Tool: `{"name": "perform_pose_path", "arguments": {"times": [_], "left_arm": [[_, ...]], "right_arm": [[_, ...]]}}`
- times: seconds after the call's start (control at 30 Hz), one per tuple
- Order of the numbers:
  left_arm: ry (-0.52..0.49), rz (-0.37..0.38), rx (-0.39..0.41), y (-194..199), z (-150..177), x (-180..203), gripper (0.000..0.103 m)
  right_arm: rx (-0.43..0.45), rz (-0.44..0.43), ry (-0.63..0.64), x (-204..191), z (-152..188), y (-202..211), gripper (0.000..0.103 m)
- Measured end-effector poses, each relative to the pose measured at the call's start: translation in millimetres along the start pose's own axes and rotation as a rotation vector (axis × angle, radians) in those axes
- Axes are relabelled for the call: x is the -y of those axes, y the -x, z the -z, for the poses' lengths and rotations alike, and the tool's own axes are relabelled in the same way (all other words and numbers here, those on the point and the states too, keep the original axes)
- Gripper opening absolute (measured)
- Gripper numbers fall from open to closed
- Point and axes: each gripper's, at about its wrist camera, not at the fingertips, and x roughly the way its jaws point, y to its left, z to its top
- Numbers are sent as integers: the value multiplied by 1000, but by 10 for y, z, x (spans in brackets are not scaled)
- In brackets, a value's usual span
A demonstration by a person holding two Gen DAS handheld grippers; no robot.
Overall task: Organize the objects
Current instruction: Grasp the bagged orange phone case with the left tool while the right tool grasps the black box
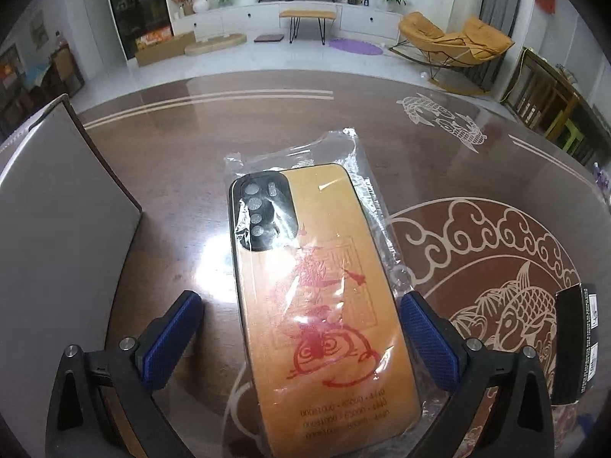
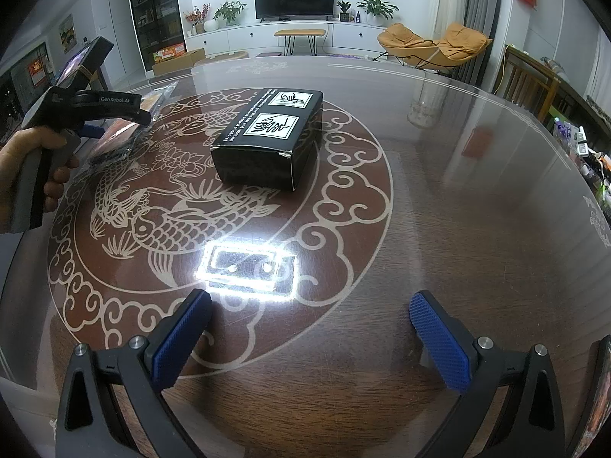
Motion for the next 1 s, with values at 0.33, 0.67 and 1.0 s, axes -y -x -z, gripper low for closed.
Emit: {"name": "perform_pose_path", "arguments": {"times": [0.33,0.67,1.0], "left_arm": [[3,-7,25,81,42,0,78],[-33,24,69,673,1091,-50,77],[-32,15,86,1200,2083,-76,78]], "right_arm": [[0,0,0,1,2,-1,103],[0,1,0,7,8,-2,103],[1,-2,-2,5,7,-2,103]]}}
